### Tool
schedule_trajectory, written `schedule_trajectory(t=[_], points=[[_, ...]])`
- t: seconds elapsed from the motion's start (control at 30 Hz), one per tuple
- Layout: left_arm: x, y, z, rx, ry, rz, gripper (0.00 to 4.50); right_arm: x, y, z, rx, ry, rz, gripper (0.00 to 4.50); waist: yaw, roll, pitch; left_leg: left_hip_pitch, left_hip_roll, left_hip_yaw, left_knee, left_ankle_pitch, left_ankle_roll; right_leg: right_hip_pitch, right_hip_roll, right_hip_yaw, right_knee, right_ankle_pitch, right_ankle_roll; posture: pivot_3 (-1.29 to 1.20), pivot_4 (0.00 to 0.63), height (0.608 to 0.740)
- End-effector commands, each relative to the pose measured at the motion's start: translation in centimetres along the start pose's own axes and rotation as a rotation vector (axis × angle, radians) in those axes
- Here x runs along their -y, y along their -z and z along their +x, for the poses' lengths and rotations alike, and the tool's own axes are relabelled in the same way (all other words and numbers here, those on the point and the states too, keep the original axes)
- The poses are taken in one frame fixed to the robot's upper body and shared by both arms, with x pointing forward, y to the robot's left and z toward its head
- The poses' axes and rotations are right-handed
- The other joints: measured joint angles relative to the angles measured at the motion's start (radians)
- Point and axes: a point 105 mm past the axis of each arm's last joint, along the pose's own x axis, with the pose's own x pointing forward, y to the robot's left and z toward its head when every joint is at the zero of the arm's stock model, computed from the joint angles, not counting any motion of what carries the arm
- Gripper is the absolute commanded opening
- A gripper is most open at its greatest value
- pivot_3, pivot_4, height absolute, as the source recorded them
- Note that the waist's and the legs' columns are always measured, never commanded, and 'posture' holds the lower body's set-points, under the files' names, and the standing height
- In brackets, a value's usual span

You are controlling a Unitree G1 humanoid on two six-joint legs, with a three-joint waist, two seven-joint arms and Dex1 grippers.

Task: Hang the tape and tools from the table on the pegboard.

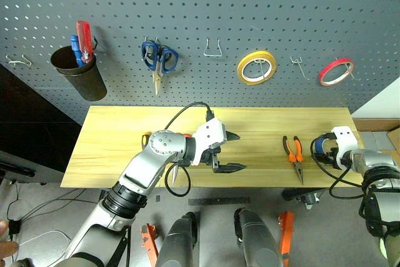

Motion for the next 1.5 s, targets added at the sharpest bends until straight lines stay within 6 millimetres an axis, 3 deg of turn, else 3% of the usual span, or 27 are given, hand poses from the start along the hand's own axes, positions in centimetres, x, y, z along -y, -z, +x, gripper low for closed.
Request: schedule_trajectory(t=[0.03, 0.13, 0.2, 0.37, 0.5, 0.67, 0.83, 0.93, 1.07, 1.17, 1.33, 1.5], points=[[0.0, -1.1, -0.5, 0.032, 0.016, 0.003, 4.26, 1.0, 2.6, 0.2, -0.089, 0.065, -0.062, 1.85, 0.0, 0.0, 0.0, 0.0, 0.0, 0.0, 0.0, 0.0, 0.0, 0.0, 0.0, 0.0, 0.0, 0.0, 0.0, -0.14, 0.324, 0.74], [0.1, -1.0, -0.8, 0.03, 0.022, -0.001, 4.26, 0.5, 2.9, 0.7, -0.095, 0.072, -0.164, 0.85, 0.0, -0.001, -0.001, 0.0, 0.0, 0.0, 0.001, 0.0, 0.0, 0.0, 0.0, 0.0, 0.0, 0.0, 0.001, -0.15, 0.315, 0.74], [0.1, -1.0, -0.8, 0.03, 0.024, 0.002, 4.26, 0.0, 3.4, 1.1, -0.096, 0.069, -0.227, 0.43, 0.0, -0.005, -0.003, 0.0, 0.0, -0.001, 0.001, 0.0, 0.0, 0.001, 0.0, 0.0, 0.0, -0.001, 0.004, -0.15, 0.309, 0.74], [0.2, -1.2, -0.8, 0.04, 0.026, 0.012, 4.26, -0.4, 4.0, 1.4, -0.068, 0.073, -0.25, 0.42, 0.001, -0.01, -0.006, 0.0, 0.0, -0.002, 0.003, 0.0, 0.0, 0.002, 0.0, -0.001, 0.0, -0.001, 0.006, -0.15, 0.305, 0.74], [0.0, -1.5, -0.8, 0.046, 0.01, 0.027, 4.26, 0.4, 2.6, 0.2, 0.028, 0.101, -0.308, 0.41, 0.005, -0.01, -0.006, 0.0, 0.0, -0.006, 0.004, 0.0, 0.0, 0.003, 0.0, -0.001, 0.0, -0.001, 0.006, -0.14, 0.302, 0.74], [-1.6, -2.6, -1.0, 0.097, -0.084, 0.058, 4.26, -0.4, -1.7, -5.0, 0.292, 0.193, -0.5, 0.41, 0.013, -0.001, -0.003, -0.003, -0.002, -0.011, 0.003, 0.0, 0.0, -0.001, -0.001, -0.002, 0.001, -0.001, 0.006, -0.17, 0.308, 0.74], [-3.1, -3.8, -1.0, 0.164, -0.163, 0.083, 4.26, -5.5, -3.9, -10.8, 0.518, 0.258, -0.631, 0.4, -0.003, 0.004, -0.001, -0.012, -0.002, -0.008, 0.003, 0.0, 0.0, -0.012, -0.001, 0.0, 0.004, -0.001, 0.007, -0.22, 0.321, 0.74], [-3.3, -4.3, -0.7, 0.194, -0.165, 0.094, 4.26, -7.8, -5.3, -13.2, 0.634, 0.314, -0.664, 0.4, -0.007, 0.004, -0.001, -0.011, 0.0, -0.008, 0.003, 0.0, -0.001, -0.011, 0.001, 0.0, 0.004, -0.001, 0.008, -0.23, 0.321, 0.74], [-3.2, -5.2, -0.9, 0.254, -0.157, 0.088, 4.26, -12.4, -8.0, -16.8, 0.878, 0.347, -0.77, 0.39, -0.006, 0.004, 0.0, -0.011, 0.0, -0.008, 0.005, 0.0, -0.001, -0.011, 0.001, 0.0, 0.004, -0.001, 0.009, -0.24, 0.321, 0.74], [-3.5, -5.4, -1.1, 0.259, -0.161, 0.082, 4.26, -14.3, -9.9, -18.3, 0.996, 0.344, -0.794, 0.39, -0.008, 0.004, 0.0, -0.011, 0.0, -0.008, 0.006, 0.0, -0.001, -0.011, 0.001, 0.0, 0.003, -0.001, 0.009, -0.24, 0.318, 0.74], [-4.1, -6.1, -1.1, 0.281, -0.19, 0.094, 4.26, -13.8, -12.9, -18.3, 1.074, 0.301, -0.701, 0.39, -0.008, 0.004, 0.0, -0.011, 0.0, -0.009, 0.006, 0.001, -0.001, -0.011, 0.001, -0.001, 0.003, -0.001, 0.009, -0.24, 0.314, 0.74], [-4.4, -7.3, -0.8, 0.315, -0.189, 0.094, 4.26, -13.0, -14.3, -15.2, 1.042, 0.193, -0.575, 0.39, -0.003, 0.004, 0.0, -0.013, -0.001, -0.009, 0.007, 0.0, -0.001, -0.011, 0.0, -0.001, 0.003, 0.002, 0.004, -0.23, 0.307, 0.74]])
